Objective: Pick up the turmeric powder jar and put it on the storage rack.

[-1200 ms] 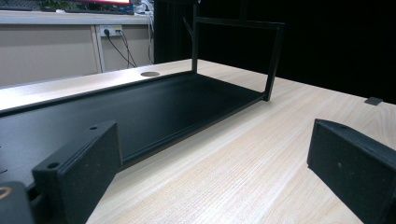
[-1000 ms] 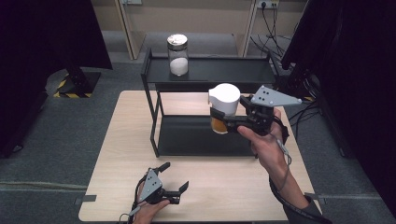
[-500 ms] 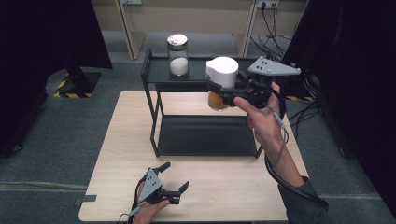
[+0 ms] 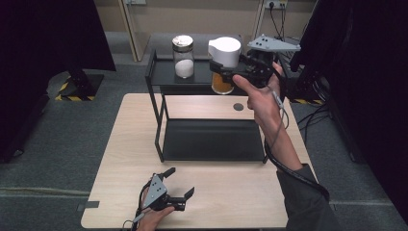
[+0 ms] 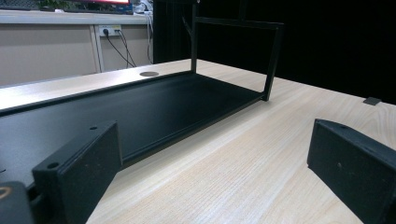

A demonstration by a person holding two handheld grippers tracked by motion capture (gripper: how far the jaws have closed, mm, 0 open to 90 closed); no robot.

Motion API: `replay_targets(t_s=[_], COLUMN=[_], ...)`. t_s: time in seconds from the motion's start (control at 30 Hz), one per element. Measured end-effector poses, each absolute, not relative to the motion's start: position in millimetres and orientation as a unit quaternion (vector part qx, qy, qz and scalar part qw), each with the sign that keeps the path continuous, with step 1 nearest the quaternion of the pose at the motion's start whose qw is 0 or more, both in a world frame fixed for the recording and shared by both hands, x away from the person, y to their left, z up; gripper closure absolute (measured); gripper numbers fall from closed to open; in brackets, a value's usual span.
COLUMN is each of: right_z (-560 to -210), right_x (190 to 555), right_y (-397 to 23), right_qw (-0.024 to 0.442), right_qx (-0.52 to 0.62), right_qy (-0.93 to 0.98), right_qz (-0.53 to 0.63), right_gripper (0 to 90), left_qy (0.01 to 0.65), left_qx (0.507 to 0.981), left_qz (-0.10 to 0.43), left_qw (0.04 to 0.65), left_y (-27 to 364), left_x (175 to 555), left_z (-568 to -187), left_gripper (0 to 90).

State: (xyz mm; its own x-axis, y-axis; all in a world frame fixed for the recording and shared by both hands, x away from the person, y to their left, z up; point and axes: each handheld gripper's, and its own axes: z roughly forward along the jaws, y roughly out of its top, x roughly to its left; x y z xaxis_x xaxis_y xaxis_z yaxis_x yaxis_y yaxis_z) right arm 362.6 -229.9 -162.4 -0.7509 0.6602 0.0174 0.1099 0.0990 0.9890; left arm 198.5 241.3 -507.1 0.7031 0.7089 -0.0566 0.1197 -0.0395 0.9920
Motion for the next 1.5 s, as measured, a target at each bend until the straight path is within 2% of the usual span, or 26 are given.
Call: replay_targets(t_s=[0.9,1.5], right_z=[-169,-181], right_x=[407,416], right_y=[-196,-182], right_qw=[0.269,0.278], right_qx=[0.353,0.355], right_qy=[0.671,0.671], right_qz=[0.594,0.588], right_gripper=[30.9,30.8], left_qy=[0.305,0.305], left_qx=[0.681,0.679], left_qz=[0.234,0.234], left_qw=[0.623,0.625], left_y=[242,243], left_x=[198,197], left_z=[-507,-508], left_gripper=[2.4,2.5])
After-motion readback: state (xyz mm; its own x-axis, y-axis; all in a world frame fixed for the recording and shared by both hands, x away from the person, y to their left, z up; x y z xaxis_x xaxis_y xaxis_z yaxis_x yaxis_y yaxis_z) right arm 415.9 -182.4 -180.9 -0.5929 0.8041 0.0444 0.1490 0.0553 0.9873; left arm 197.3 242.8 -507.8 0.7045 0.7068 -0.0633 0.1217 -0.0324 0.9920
